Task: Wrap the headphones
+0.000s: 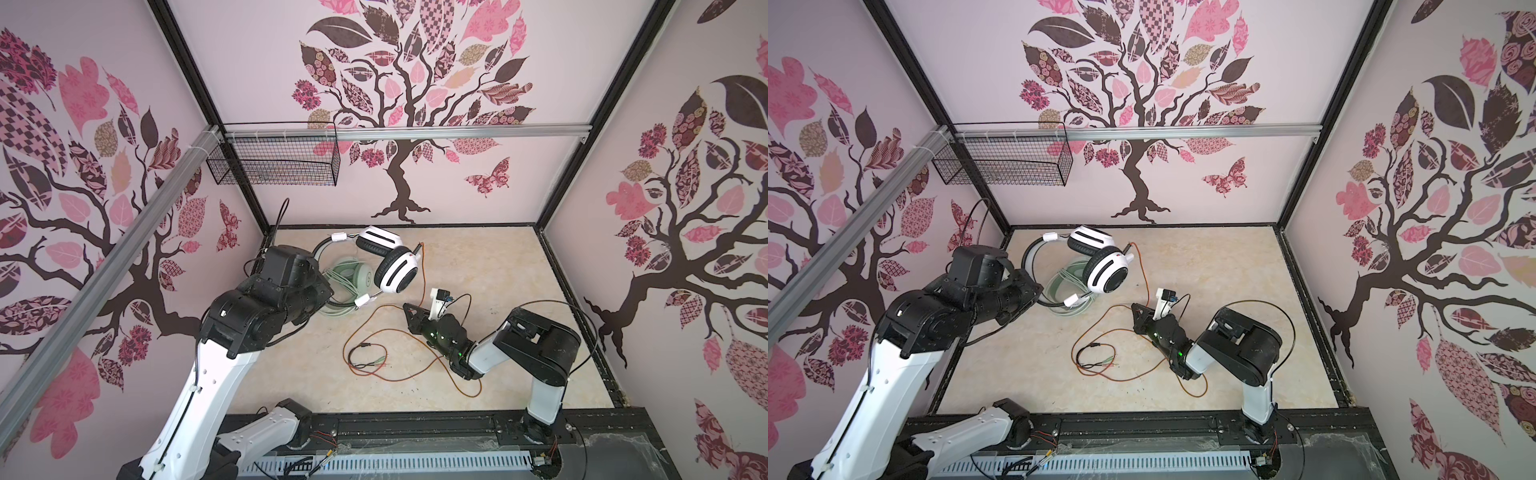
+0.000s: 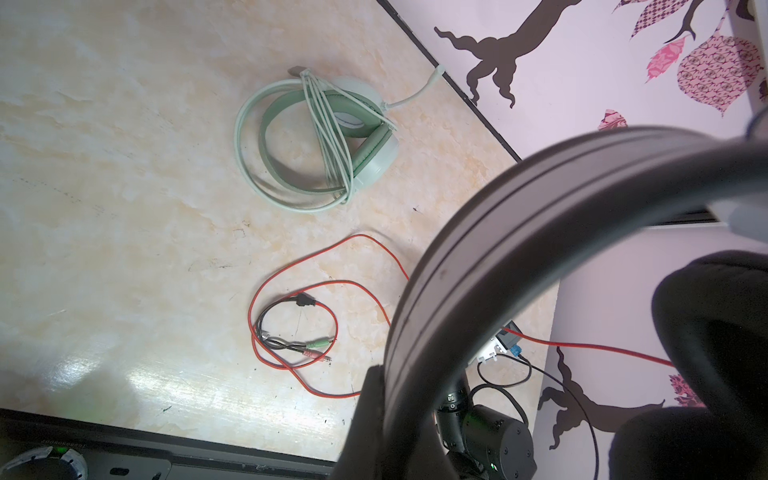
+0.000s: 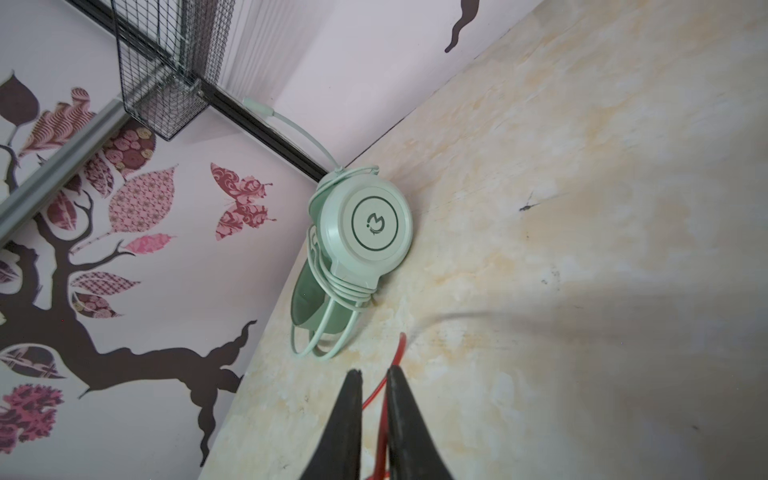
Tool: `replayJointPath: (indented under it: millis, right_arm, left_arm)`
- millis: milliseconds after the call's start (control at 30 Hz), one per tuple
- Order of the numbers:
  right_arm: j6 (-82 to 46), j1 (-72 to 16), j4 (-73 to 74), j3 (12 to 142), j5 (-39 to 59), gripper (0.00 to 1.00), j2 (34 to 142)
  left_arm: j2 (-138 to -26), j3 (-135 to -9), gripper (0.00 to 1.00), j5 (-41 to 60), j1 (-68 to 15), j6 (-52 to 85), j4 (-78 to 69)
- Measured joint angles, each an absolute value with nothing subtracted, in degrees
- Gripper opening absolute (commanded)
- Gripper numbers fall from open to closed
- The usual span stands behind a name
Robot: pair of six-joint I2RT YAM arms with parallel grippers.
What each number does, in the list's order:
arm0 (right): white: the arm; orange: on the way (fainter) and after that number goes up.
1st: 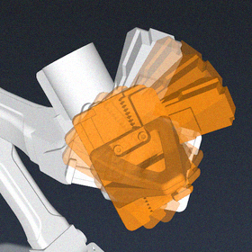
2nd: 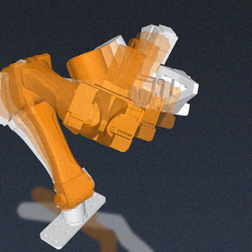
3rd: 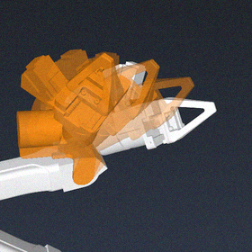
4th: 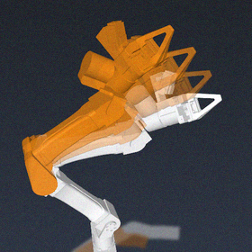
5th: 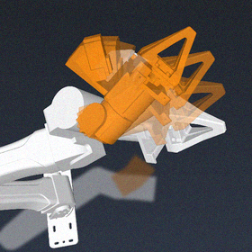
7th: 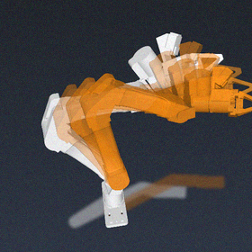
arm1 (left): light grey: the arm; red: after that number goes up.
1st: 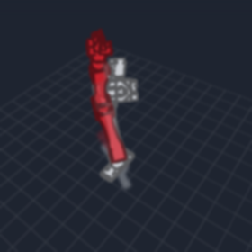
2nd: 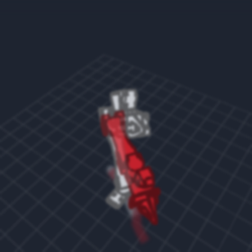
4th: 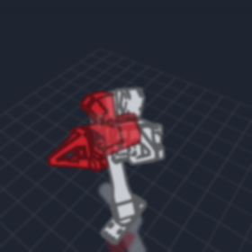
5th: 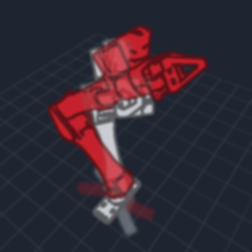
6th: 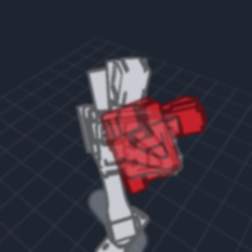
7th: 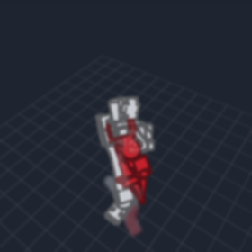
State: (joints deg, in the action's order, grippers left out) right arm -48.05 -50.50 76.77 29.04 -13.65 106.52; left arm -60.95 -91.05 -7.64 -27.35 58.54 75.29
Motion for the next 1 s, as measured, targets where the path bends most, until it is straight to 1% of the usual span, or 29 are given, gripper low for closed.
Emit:
replayJointPath:
  millis: [133, 233, 300, 367, 533, 700, 833, 1000]
  right_arm:
    - [-48.2, -50.5, 76.7, 28.9, -13.6, 0.00, 106.3]
    - [-48.1, -50.5, 71.7, 28.9, -13.1, 0.00, 104.6]
    - [-47.2, -50.5, 64.3, 29.2, -12.1, 0.00, 101.4]
    - [-44.9, -50.5, 53.7, 31.6, -10.8, 0.00, 97.6]
    - [-34.9, -50.2, 29.6, 39.9, -6.5, 0.00, 89.2]
    - [-25.3, -49.7, 14.5, 44.4, -1.5, 0.00, 86.1]
    - [-21.1, -49.3, 8.9, 44.7, 3.4, 0.00, 86.1]
    - [-19.5, -49.3, 8.4, 44.3, 8.6, 0.00, 86.2]
  left_arm:
    - [-61.1, -91.1, 0.00, -7.9, -27.4, 58.6, 75.3]
    - [-61.9, -91.4, 0.00, -8.1, -27.4, 58.7, 75.7]
    - [-63.0, -92.2, 0.00, -7.8, -27.4, 58.5, 76.0]
    - [-64.4, -93.1, 0.00, -6.8, -27.4, 58.0, 76.2]
    - [-67.6, -94.1, 0.00, 0.3, -27.3, 52.0, 76.1]
    - [-68.2, -91.4, 0.00, 7.5, -27.3, 47.1, 74.8]
    - [-66.6, -86.4, 0.00, 11.7, -27.3, 46.7, 70.4]
    - [-67.6, -84.7, 0.00, 14.3, -27.3, 47.2, 65.7]
